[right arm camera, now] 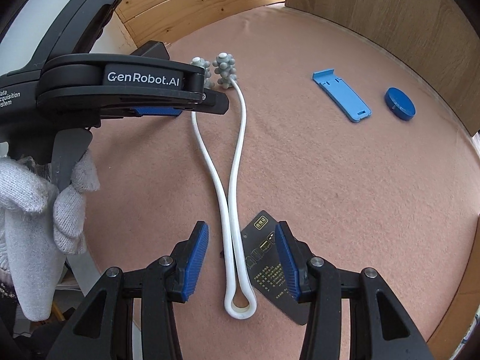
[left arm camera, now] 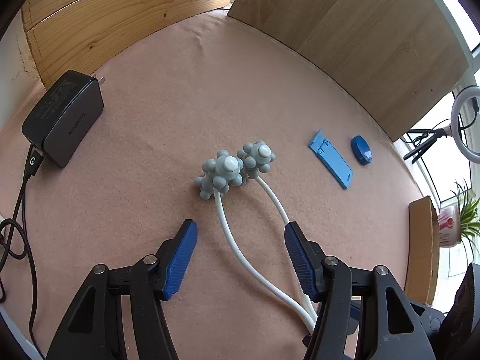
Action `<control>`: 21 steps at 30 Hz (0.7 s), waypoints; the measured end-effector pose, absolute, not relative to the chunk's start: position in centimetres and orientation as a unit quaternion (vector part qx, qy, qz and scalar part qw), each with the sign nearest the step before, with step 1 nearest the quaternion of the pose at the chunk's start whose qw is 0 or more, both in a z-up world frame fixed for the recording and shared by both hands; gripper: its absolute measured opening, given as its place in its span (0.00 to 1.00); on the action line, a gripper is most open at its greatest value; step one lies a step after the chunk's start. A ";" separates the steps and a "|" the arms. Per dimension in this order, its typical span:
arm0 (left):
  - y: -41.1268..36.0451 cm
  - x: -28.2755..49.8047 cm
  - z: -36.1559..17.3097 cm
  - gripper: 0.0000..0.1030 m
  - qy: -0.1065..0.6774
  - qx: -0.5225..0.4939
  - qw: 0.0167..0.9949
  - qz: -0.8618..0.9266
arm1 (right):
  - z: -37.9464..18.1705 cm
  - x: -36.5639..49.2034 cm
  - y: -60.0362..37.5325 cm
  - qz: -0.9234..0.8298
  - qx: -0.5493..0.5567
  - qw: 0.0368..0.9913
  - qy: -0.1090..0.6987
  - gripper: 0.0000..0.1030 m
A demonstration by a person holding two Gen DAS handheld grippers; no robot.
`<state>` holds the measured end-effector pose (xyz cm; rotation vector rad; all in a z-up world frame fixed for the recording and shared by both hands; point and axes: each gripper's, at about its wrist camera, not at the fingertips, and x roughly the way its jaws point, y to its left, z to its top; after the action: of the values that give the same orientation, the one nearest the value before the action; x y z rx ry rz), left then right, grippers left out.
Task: Organize objects
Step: 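Grasp the white massager cable loop with the right tool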
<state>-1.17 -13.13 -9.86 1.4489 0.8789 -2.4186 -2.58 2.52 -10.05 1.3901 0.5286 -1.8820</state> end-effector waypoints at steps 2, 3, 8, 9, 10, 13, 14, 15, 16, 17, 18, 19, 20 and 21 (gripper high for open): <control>-13.1 -1.3 -9.9 0.54 0.296 0.488 0.092 -0.816 | -10.2 -2.6 2.3 -0.731 0.540 0.361 0.209 0.41; -13.1 -1.4 -9.9 0.52 0.294 0.488 0.090 -0.817 | -10.3 -2.6 2.1 -0.730 0.541 0.361 0.210 0.41; -12.8 -1.8 -10.2 0.32 0.290 0.491 0.082 -0.818 | -10.8 -2.5 1.7 -0.728 0.543 0.358 0.218 0.33; -12.8 -1.8 -10.2 0.30 0.289 0.490 0.081 -0.818 | -10.9 -2.5 1.6 -0.727 0.543 0.357 0.222 0.31; -12.8 -1.9 -10.2 0.27 0.290 0.491 0.080 -0.818 | -10.9 -2.3 1.5 -0.729 0.539 0.355 0.227 0.28; -12.9 -2.0 -10.3 0.24 0.291 0.492 0.076 -0.817 | -10.9 -2.2 1.4 -0.730 0.535 0.356 0.231 0.17; -12.8 -2.0 -10.2 0.22 0.290 0.493 0.075 -0.817 | -10.8 -2.2 1.4 -0.730 0.536 0.356 0.229 0.13; -12.7 -2.1 -10.3 0.20 0.289 0.494 0.072 -0.817 | -10.8 -2.1 1.5 -0.732 0.535 0.355 0.228 0.13; -12.6 -2.1 -10.2 0.16 0.288 0.495 0.070 -0.817 | -10.8 -2.1 1.5 -0.733 0.535 0.354 0.227 0.13; -12.5 -2.2 -10.2 0.14 0.288 0.495 0.070 -0.817 | -10.8 -2.1 1.6 -0.734 0.534 0.353 0.227 0.13; -12.4 -2.2 -10.2 0.14 0.288 0.494 0.070 -0.818 | -10.7 -2.0 1.7 -0.735 0.532 0.353 0.227 0.13; -12.3 -2.2 -10.1 0.14 0.288 0.493 0.069 -0.818 | -10.6 -2.0 1.8 -0.737 0.531 0.352 0.226 0.12; -12.2 -2.3 -10.0 0.14 0.288 0.492 0.067 -0.819 | -10.5 -2.0 1.9 -0.739 0.529 0.352 0.223 0.12; -12.0 -2.4 -10.0 0.14 0.287 0.492 0.065 -0.820 | -10.4 -1.9 2.1 -0.741 0.528 0.351 0.222 0.12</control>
<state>-2.39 -12.02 -9.95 1.4843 0.8661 -2.4734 -1.94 2.09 -10.40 1.3663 0.5759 -1.9187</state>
